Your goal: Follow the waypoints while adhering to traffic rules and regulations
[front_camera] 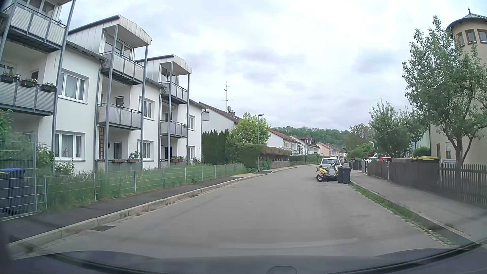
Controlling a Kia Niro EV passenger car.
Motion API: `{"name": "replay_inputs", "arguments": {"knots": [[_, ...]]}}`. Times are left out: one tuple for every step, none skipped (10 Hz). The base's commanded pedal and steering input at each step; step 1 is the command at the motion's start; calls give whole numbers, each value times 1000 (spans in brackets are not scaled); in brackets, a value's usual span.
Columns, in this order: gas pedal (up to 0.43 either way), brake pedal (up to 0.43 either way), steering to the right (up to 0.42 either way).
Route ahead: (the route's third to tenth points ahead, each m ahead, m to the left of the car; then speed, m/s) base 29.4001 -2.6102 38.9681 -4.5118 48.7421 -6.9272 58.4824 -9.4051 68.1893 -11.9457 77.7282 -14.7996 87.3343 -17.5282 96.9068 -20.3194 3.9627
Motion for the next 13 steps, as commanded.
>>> {"name": "replay_inputs", "arguments": {"knots": [[130,0,1],[130,0,11],[130,0,22],[130,0,30],[130,0,35],[110,0,36],[47,0,40],[47,0,48],[39,0,58],[39,0,71],[39,18,85],[47,55,96],[59,146,102]]}}
